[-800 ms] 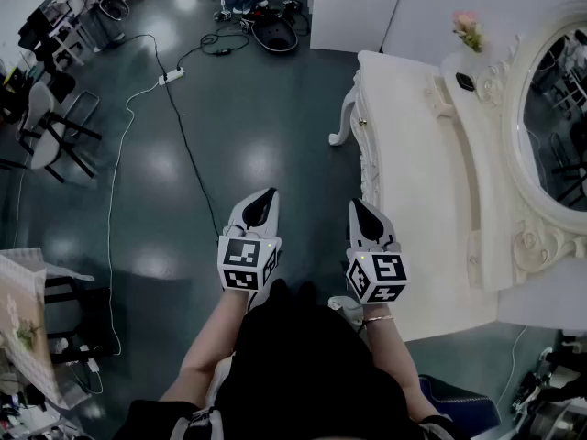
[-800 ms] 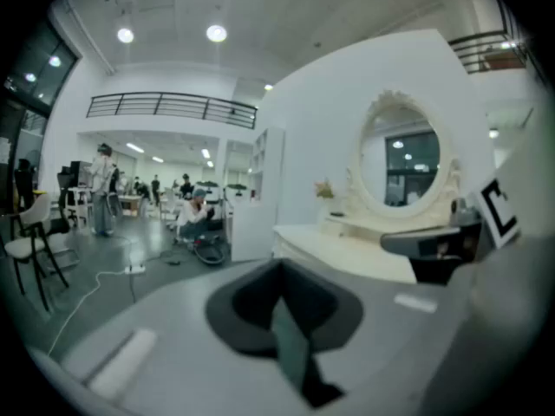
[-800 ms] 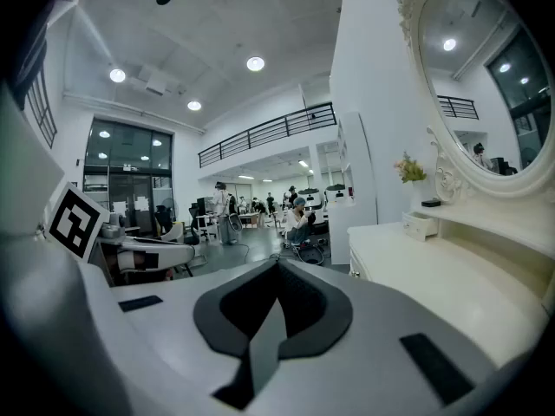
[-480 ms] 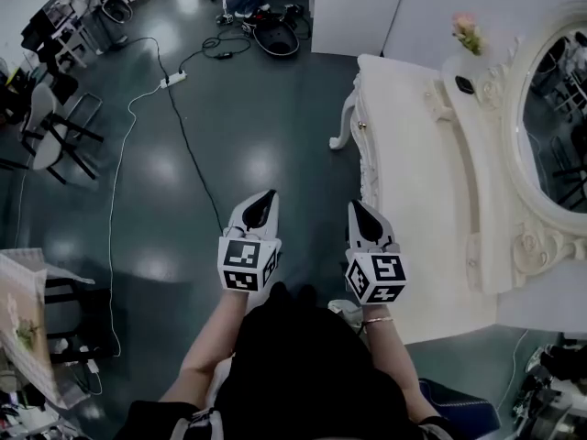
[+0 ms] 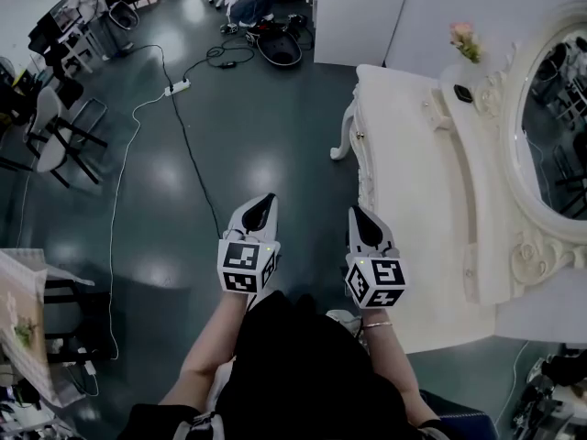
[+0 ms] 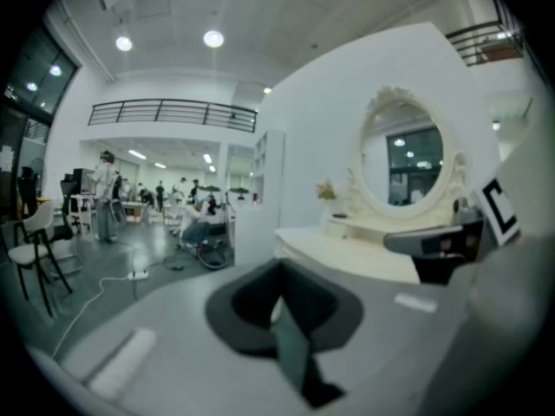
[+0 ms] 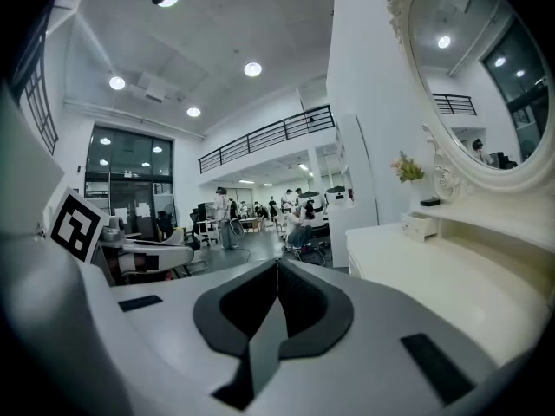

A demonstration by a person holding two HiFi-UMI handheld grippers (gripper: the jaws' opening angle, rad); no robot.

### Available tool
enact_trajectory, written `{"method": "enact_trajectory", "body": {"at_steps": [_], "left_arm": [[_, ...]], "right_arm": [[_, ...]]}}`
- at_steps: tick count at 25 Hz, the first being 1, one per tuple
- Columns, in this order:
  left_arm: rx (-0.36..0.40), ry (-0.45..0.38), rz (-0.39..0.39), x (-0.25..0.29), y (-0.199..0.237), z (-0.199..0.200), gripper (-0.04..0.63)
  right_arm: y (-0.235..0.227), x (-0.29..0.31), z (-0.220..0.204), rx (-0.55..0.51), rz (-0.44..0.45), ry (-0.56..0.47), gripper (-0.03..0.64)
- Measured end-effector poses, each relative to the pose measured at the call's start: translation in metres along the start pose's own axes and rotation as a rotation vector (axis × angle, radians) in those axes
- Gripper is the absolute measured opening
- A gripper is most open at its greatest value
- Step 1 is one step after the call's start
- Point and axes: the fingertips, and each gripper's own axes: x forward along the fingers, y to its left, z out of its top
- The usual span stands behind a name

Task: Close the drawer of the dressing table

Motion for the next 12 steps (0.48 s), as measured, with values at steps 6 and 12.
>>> {"method": "enact_trajectory", "body": {"at_steps": [6, 12], "left_arm": [[0.009, -0.005, 0.01, 0.004, -0.005, 0.002, 0.009], [0.013, 0.006, 0.014, 0.014, -0.001, 0.002, 0.019]], "right_arm": [[-0.002, 0.003, 0.001, 0.006, 0.021, -0.006, 0.005], [-0.003, 0.015, 0.002, 0.012, 0.039, -0.004, 0.005]]}}
